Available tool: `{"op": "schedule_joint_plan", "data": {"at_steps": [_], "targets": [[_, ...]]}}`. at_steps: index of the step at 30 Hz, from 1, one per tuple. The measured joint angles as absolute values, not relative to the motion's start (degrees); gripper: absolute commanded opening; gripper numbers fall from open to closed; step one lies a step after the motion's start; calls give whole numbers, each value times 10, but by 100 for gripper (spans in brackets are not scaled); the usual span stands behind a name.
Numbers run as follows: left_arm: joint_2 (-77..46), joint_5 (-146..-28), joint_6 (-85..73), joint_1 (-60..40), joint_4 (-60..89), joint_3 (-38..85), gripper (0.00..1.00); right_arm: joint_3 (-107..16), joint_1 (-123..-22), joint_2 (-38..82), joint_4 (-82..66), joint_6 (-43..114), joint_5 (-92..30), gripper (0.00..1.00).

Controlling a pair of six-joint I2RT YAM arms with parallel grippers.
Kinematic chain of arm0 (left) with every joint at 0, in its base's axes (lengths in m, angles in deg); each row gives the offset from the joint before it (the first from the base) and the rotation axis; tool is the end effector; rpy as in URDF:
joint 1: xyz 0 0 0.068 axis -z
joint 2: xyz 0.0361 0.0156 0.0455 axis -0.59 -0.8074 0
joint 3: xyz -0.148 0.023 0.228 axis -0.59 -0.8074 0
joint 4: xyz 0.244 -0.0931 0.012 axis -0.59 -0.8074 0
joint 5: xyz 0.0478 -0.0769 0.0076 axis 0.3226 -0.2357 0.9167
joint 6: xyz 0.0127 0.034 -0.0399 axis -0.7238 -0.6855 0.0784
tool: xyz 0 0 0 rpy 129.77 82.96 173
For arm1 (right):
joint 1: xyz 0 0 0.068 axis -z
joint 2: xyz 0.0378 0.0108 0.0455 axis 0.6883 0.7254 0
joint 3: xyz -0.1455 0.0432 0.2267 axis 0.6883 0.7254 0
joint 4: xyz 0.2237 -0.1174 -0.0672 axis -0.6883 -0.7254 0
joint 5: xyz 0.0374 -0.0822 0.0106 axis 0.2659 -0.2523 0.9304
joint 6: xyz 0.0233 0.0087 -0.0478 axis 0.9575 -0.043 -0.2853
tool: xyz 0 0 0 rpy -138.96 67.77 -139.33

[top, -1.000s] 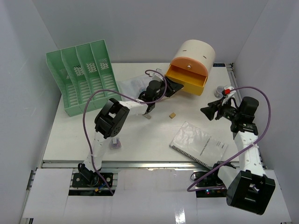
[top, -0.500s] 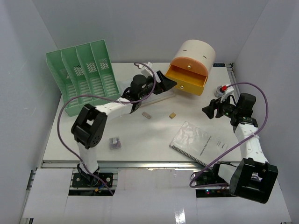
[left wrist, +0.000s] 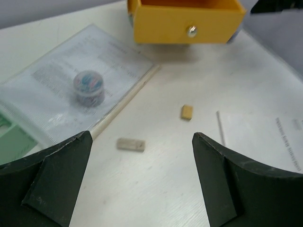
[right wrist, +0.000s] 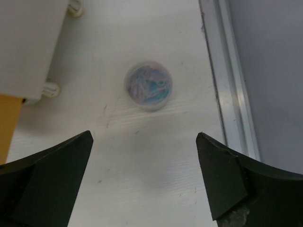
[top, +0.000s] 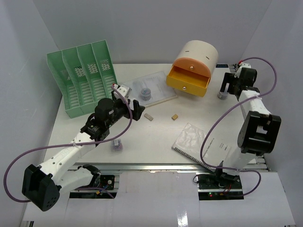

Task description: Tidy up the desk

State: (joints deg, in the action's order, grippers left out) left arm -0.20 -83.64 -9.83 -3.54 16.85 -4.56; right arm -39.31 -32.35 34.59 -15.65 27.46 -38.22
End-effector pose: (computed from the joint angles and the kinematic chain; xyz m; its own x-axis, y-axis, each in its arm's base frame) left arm 0.2064 -0.1357 0.3113 -0.2492 -0.0029 -0.9684 0.5797 0.8006 -0.1515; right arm 0.3706 -0.0726 0.2713 -0.5307 0.0787 -0.8439 0.1702 0.9853 -0.0151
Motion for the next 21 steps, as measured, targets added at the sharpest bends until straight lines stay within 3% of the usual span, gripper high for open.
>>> {"op": "schedule_joint_plan", "data": {"at_steps": [10,15,21], "targets": [[42,-781,-181,-35,92,-77,98,-565,-336,552,-189,288,-450,90],[36,-774,-192,-35,87,-77,98,-602,-337,596,-205,289,-448,97],[31,-768,-195,-35,80,-77,98,-601,-338,609,-215,295,-442,56]]}}
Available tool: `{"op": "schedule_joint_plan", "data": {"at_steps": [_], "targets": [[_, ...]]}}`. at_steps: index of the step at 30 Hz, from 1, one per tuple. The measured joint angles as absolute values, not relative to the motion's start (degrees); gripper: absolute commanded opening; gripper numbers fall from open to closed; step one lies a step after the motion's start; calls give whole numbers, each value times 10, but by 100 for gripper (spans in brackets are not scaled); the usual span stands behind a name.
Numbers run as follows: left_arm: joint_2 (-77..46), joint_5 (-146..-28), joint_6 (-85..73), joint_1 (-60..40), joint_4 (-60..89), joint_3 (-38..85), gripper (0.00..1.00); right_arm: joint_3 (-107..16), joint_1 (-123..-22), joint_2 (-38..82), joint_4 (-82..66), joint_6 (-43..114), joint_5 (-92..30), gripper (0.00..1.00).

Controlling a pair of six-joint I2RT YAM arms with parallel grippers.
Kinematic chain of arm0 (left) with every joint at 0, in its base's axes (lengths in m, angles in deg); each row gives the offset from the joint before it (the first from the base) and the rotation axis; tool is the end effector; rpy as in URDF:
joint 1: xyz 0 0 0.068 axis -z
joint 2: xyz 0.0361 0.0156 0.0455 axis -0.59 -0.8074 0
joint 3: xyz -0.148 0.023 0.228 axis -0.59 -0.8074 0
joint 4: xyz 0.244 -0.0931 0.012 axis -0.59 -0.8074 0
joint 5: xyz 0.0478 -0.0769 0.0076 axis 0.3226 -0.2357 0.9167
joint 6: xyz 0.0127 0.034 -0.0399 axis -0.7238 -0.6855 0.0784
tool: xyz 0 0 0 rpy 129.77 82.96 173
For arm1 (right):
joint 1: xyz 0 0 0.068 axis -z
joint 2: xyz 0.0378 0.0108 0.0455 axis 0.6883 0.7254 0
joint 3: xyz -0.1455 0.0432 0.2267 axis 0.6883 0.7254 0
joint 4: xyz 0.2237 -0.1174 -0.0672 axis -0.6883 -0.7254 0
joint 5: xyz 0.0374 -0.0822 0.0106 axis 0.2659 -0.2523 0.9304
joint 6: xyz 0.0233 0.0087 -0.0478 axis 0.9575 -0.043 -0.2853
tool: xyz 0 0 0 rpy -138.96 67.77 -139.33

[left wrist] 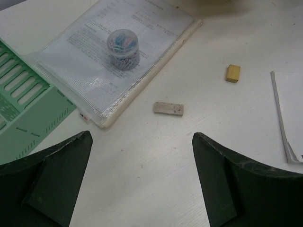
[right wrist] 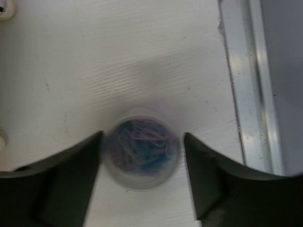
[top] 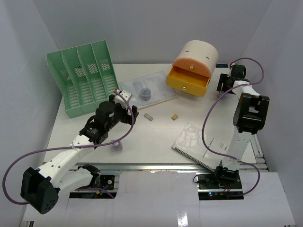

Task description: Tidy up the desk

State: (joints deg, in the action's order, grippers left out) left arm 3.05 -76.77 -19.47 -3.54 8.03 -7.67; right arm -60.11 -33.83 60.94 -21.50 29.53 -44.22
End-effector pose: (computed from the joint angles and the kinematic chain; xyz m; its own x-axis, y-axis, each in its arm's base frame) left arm 0.1943 -0.1228 0.2881 -0.2742 0.2117 -0.9381 0.5210 0.8526 0.0402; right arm 0.4662 -0.0828 0.1954 -0.6802 0.1267 -0.7220 0.2405 0.9690 -0.0565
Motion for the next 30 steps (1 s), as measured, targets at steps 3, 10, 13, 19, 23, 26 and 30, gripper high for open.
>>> {"op": "schedule_joint_plan", "data": {"at_steps": [3,10,13,19,23,26,30], "targets": [[29,-762,-194,-35,80,-77,98,-598,-338,610,-213,301,-436,41],[12,-733,-171,-35,80,-77,98,-573,-338,591,-206,295,-429,9],[-3,-724,-159,-36,79,-76,98,-513,-338,540,-204,273,-415,8],[-22,-721,-147,-38,65,-76,98,-360,-353,327,-190,198,-349,8],[-23,-721,-144,-38,65,-76,98,-297,-397,196,-153,157,-324,8],[-24,-720,-143,-38,65,-76,98,-272,-447,128,-117,139,-320,8],[-28,-720,-143,-38,65,-76,98,-284,-490,113,-94,133,-300,8]]}}
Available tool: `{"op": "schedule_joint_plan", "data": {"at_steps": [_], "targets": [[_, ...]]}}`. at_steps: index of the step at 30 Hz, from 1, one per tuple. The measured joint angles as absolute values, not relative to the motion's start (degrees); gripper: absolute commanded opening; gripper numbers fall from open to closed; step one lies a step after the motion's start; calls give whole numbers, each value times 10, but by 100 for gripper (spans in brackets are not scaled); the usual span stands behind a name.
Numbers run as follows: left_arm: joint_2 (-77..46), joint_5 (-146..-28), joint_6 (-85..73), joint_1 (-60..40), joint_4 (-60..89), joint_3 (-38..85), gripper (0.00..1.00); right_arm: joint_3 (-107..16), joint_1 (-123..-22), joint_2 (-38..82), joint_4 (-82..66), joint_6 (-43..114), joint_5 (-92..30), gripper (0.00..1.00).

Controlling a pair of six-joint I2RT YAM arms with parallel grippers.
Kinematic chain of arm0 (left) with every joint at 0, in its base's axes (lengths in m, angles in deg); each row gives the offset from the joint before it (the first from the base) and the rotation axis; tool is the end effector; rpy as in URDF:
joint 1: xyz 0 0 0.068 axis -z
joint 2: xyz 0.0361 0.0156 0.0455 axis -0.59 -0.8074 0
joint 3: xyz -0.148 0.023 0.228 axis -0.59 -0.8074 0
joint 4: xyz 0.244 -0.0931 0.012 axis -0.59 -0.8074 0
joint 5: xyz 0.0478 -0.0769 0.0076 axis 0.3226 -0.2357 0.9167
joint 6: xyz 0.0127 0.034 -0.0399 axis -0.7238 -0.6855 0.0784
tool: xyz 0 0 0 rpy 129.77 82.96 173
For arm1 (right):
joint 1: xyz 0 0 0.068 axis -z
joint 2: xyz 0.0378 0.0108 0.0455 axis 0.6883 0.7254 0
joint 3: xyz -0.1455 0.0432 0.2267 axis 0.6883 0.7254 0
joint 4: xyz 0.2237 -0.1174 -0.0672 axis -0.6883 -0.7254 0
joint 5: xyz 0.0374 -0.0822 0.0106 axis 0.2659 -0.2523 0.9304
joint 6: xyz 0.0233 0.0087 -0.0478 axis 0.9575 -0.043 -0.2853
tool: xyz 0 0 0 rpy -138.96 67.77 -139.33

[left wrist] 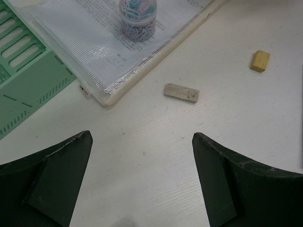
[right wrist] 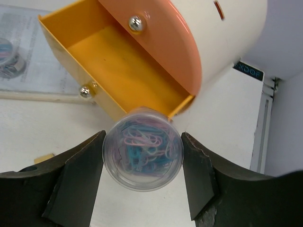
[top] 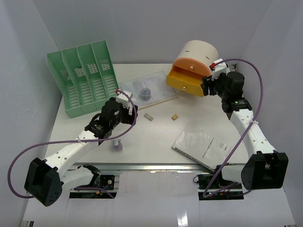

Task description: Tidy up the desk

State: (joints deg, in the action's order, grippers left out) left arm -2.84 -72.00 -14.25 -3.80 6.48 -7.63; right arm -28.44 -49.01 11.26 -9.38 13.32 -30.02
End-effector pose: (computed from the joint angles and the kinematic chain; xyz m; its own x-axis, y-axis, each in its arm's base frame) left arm 0.2094 -0.1277 0.2633 -0.4167 0.1929 -0.8883 0.4200 0.9075 0.0000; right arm 0.2878 0.0333 0.3441 -0.1615 -0.2825 -0.9456 -0.2985 0.9273 -0.2260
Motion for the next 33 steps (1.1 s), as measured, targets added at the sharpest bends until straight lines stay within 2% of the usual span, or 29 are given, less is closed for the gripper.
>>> {"op": "schedule_joint_plan", "data": {"at_steps": [6,10,13,14,18,23,24,26,27,33], "targets": [[-29,-720,-143,-38,65,-76,98,-345,-512,187,-88,139,-296,8],[-29,-720,-143,-38,65,-76,98,-364,-518,229,-79,147,-308,13],[-29,-720,-143,-38,65,-76,98,-368,-519,238,-68,149,-316,23],[-29,-720,-143,-38,65,-76,98,-368,-519,239,-66,148,-320,33],[-29,-720,-143,-38,65,-76,98,-368,-519,244,-66,147,-333,38],[-42,-721,-141,-38,65,-76,98,-368,-519,245,-64,144,-344,84],[-46,-722,-139,-38,66,-76,98,-368,-519,245,-63,143,-345,91],[-56,-730,-132,-39,68,-76,98,-368,-519,246,-60,142,-346,97],[-63,-737,-126,-42,73,-76,98,-368,-519,246,-59,139,-346,99],[-170,-791,-68,-73,64,-1,98,-368,-518,241,-63,136,-336,90]]}}
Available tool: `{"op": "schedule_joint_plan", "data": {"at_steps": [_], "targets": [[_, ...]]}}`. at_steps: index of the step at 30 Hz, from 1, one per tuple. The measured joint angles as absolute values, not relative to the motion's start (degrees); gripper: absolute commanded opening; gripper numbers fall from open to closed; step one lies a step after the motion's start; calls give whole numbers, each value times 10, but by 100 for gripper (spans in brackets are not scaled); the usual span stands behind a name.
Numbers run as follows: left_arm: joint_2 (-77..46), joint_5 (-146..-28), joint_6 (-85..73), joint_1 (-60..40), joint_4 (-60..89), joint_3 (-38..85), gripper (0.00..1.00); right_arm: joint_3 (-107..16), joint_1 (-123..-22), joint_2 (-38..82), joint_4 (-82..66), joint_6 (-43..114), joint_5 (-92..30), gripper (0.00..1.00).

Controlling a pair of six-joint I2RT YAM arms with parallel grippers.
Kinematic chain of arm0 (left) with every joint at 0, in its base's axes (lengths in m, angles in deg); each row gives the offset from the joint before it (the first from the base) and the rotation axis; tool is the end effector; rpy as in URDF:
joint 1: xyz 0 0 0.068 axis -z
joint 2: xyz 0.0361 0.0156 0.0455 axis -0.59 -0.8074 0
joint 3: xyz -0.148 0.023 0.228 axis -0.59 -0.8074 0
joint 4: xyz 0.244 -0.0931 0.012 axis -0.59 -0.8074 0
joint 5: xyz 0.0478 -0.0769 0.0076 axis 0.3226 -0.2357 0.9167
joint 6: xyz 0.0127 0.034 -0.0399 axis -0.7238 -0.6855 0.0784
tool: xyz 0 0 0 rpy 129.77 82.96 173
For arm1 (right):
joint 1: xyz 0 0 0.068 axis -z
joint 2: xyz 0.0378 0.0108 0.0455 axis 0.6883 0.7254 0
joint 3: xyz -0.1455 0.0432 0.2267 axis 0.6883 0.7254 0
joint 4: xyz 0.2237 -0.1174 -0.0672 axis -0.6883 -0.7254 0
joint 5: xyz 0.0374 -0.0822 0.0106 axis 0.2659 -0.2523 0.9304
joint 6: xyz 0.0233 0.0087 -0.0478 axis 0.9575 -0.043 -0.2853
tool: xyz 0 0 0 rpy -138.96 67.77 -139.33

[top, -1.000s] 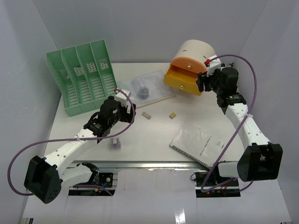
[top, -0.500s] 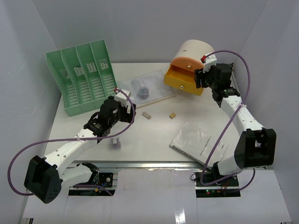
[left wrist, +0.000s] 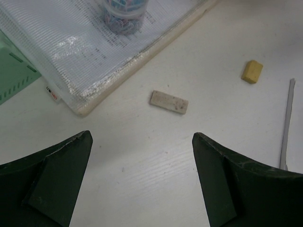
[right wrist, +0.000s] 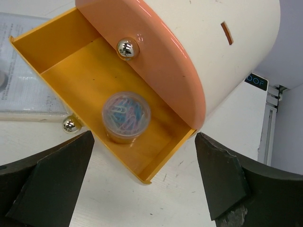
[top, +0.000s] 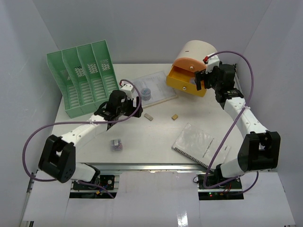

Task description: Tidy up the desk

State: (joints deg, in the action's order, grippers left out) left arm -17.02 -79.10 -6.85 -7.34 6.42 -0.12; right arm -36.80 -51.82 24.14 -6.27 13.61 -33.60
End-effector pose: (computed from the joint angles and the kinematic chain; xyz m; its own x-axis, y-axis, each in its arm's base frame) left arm 0.2578 -0.1420 0.2460 -0.5764 0.1019 -0.8108 0.3856 0.9087 -0.1599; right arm 0.3427 0.0534 0.3350 -0.1876 -0.2931 -0.9375 -0.2921 0.9279 -0.2316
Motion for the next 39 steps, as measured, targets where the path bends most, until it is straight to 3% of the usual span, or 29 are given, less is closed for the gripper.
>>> {"op": "schedule_joint_plan", "data": {"at_steps": [5,11,19,30,34,39], "targets": [[-284,-812,-27,-96,35,122,98,-344,-494,177,-92,117,-222,90],[-449,-813,-3,-102,15,295,98,-193,-426,26,-72,107,-35,90],[-657,-804,-8,-102,-76,543,98,-144,-340,24,-62,144,102,90],[-707,-751,-40,-91,-146,603,95,-144,-338,23,-46,157,156,90],[-708,-730,-56,-82,-153,603,85,-144,-338,23,-45,159,158,90],[-708,-713,-73,-72,-157,603,58,-144,-336,23,-45,161,160,90]]}}
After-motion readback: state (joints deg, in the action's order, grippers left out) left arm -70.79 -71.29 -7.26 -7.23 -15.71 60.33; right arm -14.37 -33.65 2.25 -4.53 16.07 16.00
